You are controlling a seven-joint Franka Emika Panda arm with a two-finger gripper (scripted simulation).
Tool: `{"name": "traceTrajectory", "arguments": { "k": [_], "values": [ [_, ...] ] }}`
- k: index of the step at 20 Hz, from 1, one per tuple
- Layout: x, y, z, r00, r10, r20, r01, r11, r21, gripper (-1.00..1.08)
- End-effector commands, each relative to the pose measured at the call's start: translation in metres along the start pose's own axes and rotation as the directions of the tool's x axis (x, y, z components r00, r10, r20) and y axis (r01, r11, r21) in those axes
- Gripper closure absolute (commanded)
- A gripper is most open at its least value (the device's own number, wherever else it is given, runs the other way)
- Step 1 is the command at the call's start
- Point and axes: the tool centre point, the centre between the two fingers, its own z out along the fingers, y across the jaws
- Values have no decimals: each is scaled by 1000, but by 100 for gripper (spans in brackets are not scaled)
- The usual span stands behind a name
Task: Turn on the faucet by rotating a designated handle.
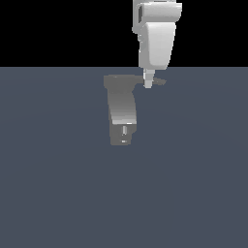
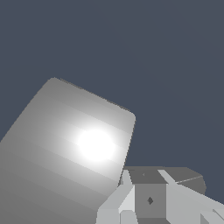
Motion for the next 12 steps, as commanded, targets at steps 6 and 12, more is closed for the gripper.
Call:
{"name": "traceTrajectory", "arguments": {
  "k": [6,12],
  "values": [
    [31,-21,0,1000,14,-1,-14,1000,4,108],
    [47,-34,0,1000,19,0,-19,1000,4,108]
  ]
}}
